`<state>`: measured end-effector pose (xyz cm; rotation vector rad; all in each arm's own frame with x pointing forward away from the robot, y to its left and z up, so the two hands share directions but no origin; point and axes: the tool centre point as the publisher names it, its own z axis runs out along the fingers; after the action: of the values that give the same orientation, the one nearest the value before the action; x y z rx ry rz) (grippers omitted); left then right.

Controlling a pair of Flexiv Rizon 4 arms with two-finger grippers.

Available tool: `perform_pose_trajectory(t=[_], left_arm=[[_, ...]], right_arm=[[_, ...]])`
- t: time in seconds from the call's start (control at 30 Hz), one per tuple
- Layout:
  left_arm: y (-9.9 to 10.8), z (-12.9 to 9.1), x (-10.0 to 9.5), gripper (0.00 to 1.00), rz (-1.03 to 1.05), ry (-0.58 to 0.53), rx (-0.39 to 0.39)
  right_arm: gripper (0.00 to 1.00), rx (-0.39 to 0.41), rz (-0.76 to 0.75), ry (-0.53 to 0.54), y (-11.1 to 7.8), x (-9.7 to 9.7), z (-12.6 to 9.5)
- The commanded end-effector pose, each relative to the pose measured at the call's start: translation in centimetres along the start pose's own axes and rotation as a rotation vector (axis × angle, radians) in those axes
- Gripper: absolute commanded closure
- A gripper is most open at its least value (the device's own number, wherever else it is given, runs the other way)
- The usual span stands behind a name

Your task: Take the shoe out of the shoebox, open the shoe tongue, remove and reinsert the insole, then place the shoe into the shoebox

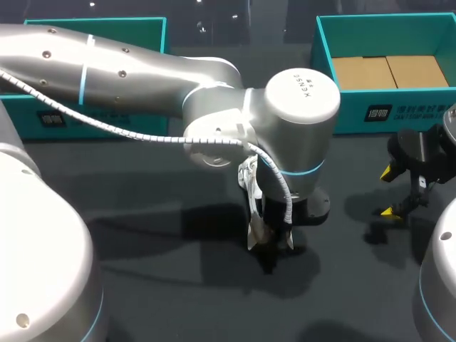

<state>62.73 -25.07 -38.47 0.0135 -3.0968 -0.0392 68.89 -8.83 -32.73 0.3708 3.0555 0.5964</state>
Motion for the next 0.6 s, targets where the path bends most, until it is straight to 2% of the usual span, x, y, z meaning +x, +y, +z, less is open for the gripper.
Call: perform_pose_trajectory(t=[0.03, 0.17, 0.27, 0.33, 0.37, 0.4, 0.43, 0.6], left_arm=[[0.38, 0.12, 0.1, 0.55, -0.003, 0.003, 0.0], [0.64, 0.27, 0.16, 0.53, -0.008, 0.009, 0.006], [0.63, 0.43, 0.21, 0.55, -0.006, 0.014, 0.01], [0.55, 0.57, 0.25, 0.64, -0.005, 0.017, 0.012], [0.52, 0.63, 0.26, 0.72, -0.004, 0.018, 0.012], [0.51, 0.66, 0.26, 0.93, -0.003, 0.021, 0.014], [0.5, 0.68, 0.28, 1.0, -0.001, 0.022, 0.016], [0.67, 0.43, 0.35, 1.0, 0.005, 0.033, 0.03]], right_arm=[[0.0, 0.001, 0.0, -0.003, -0.03, 0.19, -0.03], [0.0, 0.001, 0.0, -0.003, -0.03, 0.19, -0.03], [0.0, 0.001, 0.0, -0.003, -0.03, 0.19, -0.03], [0.0, 0.001, 0.0, -0.003, -0.03, 0.19, -0.03], [0.0, 0.001, 0.0, -0.003, -0.03, 0.19, -0.03], [0.0, 0.001, 0.0, -0.003, -0.03, 0.19, -0.03], [0.0, 0.001, 0.0, -0.003, -0.03, 0.19, -0.03], [0.0, 0.001, 0.0, -0.003, -0.03, 0.19, -0.03]])
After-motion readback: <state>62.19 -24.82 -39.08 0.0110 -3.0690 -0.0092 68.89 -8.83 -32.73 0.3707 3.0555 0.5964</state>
